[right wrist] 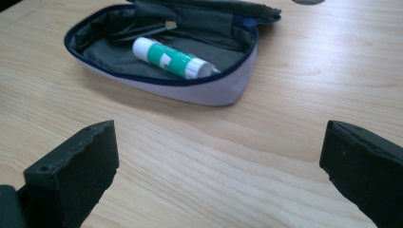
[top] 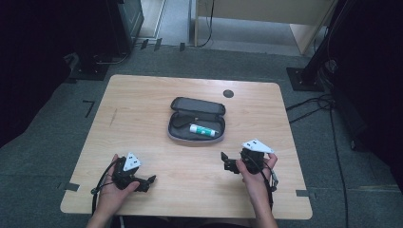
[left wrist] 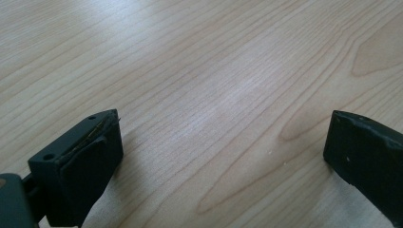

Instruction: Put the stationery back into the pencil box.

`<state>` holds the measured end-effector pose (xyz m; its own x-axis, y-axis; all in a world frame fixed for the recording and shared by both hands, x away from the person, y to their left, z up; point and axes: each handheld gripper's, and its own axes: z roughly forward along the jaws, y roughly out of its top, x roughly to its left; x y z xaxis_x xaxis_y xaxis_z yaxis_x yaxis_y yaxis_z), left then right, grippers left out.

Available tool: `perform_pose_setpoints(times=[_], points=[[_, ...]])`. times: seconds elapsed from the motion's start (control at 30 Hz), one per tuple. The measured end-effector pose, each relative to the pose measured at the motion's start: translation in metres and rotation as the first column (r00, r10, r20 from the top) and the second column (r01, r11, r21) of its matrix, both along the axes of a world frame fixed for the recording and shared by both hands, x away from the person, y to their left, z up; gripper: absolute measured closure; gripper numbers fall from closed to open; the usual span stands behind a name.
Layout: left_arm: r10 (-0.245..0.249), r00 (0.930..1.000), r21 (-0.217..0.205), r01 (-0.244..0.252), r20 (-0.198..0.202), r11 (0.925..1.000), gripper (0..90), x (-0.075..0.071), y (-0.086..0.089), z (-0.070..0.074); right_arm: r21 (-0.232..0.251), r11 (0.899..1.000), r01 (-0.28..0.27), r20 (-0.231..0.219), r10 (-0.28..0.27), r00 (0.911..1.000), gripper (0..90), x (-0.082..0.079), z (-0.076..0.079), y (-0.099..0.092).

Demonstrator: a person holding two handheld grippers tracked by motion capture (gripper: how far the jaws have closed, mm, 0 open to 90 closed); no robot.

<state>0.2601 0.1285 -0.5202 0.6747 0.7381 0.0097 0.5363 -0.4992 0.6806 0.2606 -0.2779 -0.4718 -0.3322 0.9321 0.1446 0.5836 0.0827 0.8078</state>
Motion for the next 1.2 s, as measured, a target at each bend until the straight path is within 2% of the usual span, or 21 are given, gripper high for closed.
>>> perform_pose_setpoints(times=[0.47, 0.77, 0.83, 1.1, 1.2], points=[[0.001, 1.0, -0.001, -0.001, 0.0, 1.0, 0.0, 0.0, 0.0, 0.0, -0.031, 0.999, 0.038, -0.034, -0.039, 0.9987, 0.0, -0.017, -0.015, -0.034], [0.002, 1.0, -0.002, -0.002, 0.001, 1.0, 0.0, 0.0, 0.0, 0.0, -0.032, 0.998, 0.056, -0.062, -0.058, 0.9964, 0.0, -0.028, -0.029, -0.053], [0.003, 1.0, -0.004, -0.003, 0.0, 1.0, 0.0, 0.0, 0.0, 0.0, -0.053, 0.997, 0.063, -0.067, -0.066, 0.9956, 0.0, -0.03, -0.033, -0.057], [0.003, 1.0, -0.004, -0.003, 0.001, 1.0, 0.0, -0.001, 0.0, 0.0, -0.081, 0.992, 0.093, -0.1, -0.101, 0.9898, 0.0, -0.04, -0.044, -0.077], [0.003, 1.0, -0.004, -0.003, 0.001, 1.0, 0.0, -0.001, 0.0, 0.0, -0.111, 0.988, 0.109, -0.11, -0.121, 0.9866, 0.0, -0.043, -0.048, -0.083]])
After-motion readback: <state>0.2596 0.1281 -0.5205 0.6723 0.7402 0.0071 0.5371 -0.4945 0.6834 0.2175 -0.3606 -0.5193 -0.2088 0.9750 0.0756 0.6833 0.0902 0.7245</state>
